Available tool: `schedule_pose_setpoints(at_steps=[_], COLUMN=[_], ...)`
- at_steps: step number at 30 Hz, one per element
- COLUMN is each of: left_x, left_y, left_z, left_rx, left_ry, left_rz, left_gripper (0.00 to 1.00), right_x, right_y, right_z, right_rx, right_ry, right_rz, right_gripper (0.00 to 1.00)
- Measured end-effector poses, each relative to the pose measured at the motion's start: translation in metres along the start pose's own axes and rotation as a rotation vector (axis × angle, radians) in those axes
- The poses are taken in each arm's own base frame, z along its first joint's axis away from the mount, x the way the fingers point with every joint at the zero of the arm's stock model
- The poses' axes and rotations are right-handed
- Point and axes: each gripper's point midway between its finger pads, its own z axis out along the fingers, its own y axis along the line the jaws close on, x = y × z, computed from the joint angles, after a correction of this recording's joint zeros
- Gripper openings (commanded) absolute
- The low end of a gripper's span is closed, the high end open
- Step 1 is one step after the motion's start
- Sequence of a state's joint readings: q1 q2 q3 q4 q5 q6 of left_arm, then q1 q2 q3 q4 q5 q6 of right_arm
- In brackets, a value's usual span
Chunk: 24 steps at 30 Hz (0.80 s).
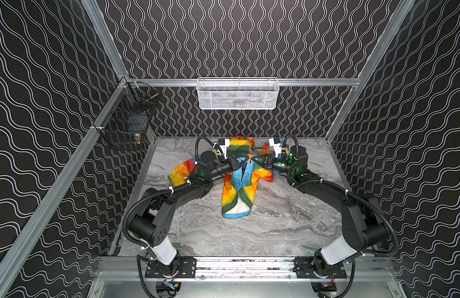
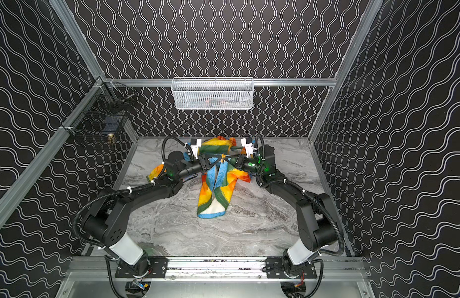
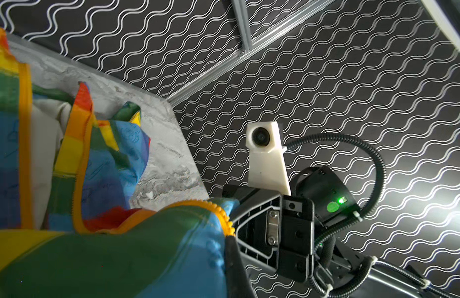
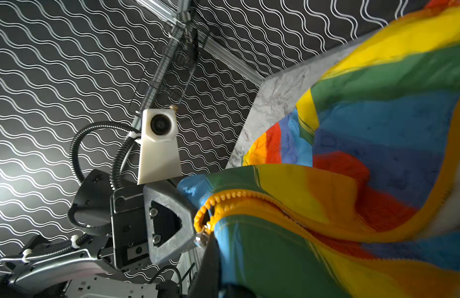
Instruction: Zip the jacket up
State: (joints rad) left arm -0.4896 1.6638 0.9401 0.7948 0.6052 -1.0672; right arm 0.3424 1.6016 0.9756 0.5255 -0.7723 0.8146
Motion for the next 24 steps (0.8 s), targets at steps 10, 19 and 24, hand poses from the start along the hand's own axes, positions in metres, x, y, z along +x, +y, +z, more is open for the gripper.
schedule_pose_setpoints(at_steps=[10,19,24], left_x=[0.018,0.031,0.031], left_y=[0.018,0.03,0.03], left_z=[0.0,0.003,-0.002], left_rx=[-0.057,-0.133,-0.16], left_ry=[0.04,0.068,0.067], left_rz=[-0.024,-0.009,0.011], left_gripper=[0.0,0.0,0.0], right_x=[0.018,0.027,0.03], right_y=[-0.02,-0.036,-0.034], right_z=[0.002,0.004,0.008], right_rx=[0.074,0.14,0.138], right_ry=[0.031,0.05,0.062], right_rz=[0.027,0.048,0.051], right_gripper=[0.0,0.0,0.0])
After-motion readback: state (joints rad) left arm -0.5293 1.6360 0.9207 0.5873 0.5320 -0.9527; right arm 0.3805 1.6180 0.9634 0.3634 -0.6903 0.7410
